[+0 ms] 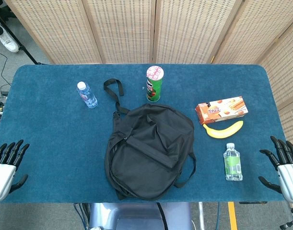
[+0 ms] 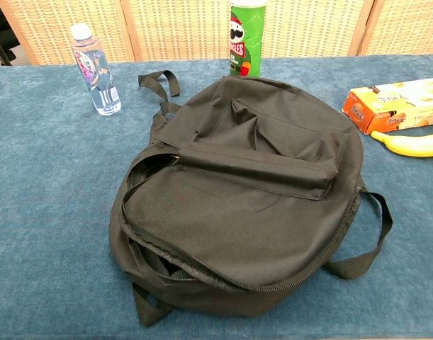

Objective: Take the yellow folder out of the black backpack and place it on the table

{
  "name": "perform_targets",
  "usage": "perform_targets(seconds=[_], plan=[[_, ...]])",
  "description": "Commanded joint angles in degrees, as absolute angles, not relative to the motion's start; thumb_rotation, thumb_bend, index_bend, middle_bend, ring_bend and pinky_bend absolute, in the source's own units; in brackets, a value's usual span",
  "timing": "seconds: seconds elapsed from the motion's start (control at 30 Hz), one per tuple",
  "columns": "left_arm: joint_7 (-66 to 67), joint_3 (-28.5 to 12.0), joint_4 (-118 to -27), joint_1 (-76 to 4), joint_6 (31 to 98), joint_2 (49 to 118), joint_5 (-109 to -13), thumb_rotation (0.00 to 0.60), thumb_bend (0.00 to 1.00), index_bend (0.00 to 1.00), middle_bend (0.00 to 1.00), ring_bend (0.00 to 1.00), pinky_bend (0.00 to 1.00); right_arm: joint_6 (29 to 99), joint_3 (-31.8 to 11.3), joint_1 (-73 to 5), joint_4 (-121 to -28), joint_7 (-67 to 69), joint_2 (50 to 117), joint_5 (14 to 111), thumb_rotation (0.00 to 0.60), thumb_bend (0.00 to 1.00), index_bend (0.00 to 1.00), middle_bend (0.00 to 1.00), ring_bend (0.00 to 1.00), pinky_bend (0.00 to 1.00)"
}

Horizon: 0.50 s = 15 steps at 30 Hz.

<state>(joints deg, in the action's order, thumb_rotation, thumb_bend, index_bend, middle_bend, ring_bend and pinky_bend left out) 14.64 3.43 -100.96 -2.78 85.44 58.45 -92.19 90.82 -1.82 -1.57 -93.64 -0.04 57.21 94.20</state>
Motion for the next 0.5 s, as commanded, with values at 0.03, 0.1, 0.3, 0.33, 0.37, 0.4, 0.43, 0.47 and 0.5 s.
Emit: perform_targets(seconds=[0.03,0.1,0.3,0.33,0.37,0.4,0.43,0.47,0.5], plan=[[14.3,3.4,-101.0,-2.8,85.3,58.2,-92.2,0.600,0.26,0.00,0.00,0.00,0.00,90.5,-1.6,-1.6,-93.7,-0.3,57.2,94.3,0.600,0.00,0.25,0.00,0.00,0.03],[13.9,3.4,-101.1,-2.8,85.3,58.1,-92.2,0.600,0.27,0.00,0.00,0.00,0.00,90.1,-1.4,-1.8,-93.9,-0.4,57.2,94.4,0.600,0.00,0.25,0.00,0.00,0.03],[13.2,3.3,-101.1,-2.6,85.7,57.8,-92.0,0.600,0.27,0.00,0.00,0.00,0.00,88.3,-0.1,-2.9,-94.7,2.3,56.7,96.9,0.600,0.00,0.25,0.03,0.00,0.03],[13.1,3.2,-101.1,-2.6,85.7,57.7,-91.9,0.600,0.27,0.00,0.00,0.00,0.00,87.9,0.3,-3.3,-94.7,3.2,56.5,97.8,0.600,0.00,0.25,0.04,0.00,0.03],[13.1,3.2,-101.2,-2.6,85.7,57.7,-91.9,0.600,0.27,0.00,0.00,0.00,0.00,87.0,1.0,-4.1,-94.5,4.6,56.2,99.6,0.600,0.00,0.25,0.05,0.00,0.03],[13.0,3.1,-101.2,-2.6,85.7,57.7,-91.7,0.600,0.27,0.00,0.00,0.00,0.00,86.0,1.8,-4.9,-94.3,5.7,55.9,101.4,0.600,0.00,0.25,0.05,0.00,0.03],[13.0,2.9,-101.3,-2.7,85.5,57.7,-91.5,0.600,0.27,0.00,0.00,0.00,0.00,84.8,2.7,-6.1,-93.8,7.4,55.5,103.7,0.600,0.00,0.25,0.05,0.00,0.03],[13.0,2.8,-101.2,-2.7,85.4,57.8,-91.3,0.600,0.27,0.00,0.00,0.00,0.00,83.9,3.3,-7.1,-93.6,8.5,55.3,105.5,0.600,0.00,0.25,0.05,0.00,0.03],[13.2,2.6,-101.0,-2.9,85.0,58.0,-90.8,0.600,0.27,0.00,0.00,0.00,0.00,82.5,4.1,-8.5,-93.3,10.0,55.1,107.8,0.600,0.00,0.25,0.05,0.00,0.03]])
